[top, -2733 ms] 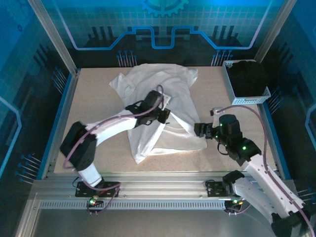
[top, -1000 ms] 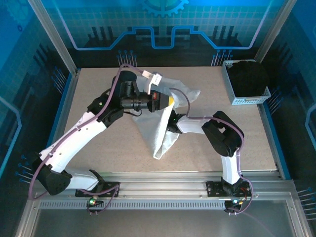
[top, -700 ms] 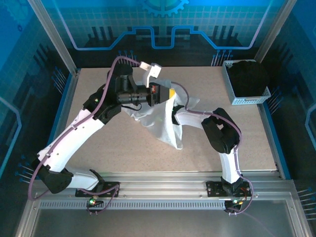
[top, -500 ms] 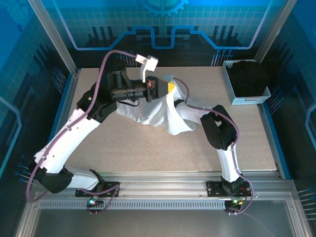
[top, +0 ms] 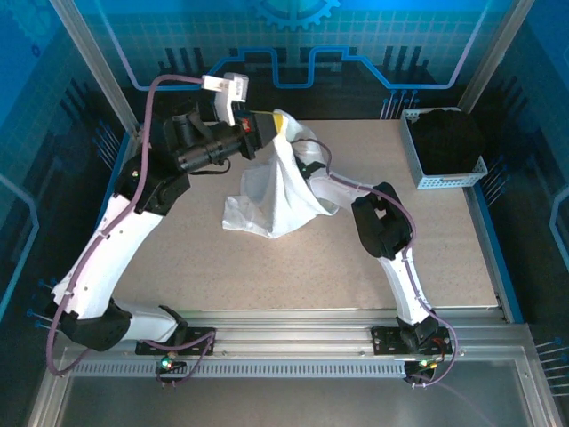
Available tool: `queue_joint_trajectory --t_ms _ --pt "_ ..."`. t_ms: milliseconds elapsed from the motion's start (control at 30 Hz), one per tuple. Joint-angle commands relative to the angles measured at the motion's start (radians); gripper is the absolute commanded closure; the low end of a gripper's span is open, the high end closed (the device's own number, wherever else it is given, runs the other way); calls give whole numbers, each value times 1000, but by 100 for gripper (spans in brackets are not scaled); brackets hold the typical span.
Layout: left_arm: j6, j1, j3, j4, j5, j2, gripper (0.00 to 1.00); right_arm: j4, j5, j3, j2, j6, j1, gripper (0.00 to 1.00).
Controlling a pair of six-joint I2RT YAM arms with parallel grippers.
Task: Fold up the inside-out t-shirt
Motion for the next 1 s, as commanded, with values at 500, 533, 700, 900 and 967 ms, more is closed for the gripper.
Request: queue_joint_trajectory --t_ms 500,533,700,900,967 --pt "-102 351 -515 204 -183 -19 100 511 -548 -442 -597 -37 -39 100" --pt "-108 339 -528 218 -142 -7 100 535 -560 -429 -596 -31 -37 100" --pt "-137 336 -639 278 -32 26 100 673 -648 -374 -637 6 -67 100" --pt "-275 482 -849 336 -108 33 100 990 -805 -481 -789 177 -206 100" --pt "-244 468 -901 349 -119 53 100 1078 -828 -525 -808 217 -223 100"
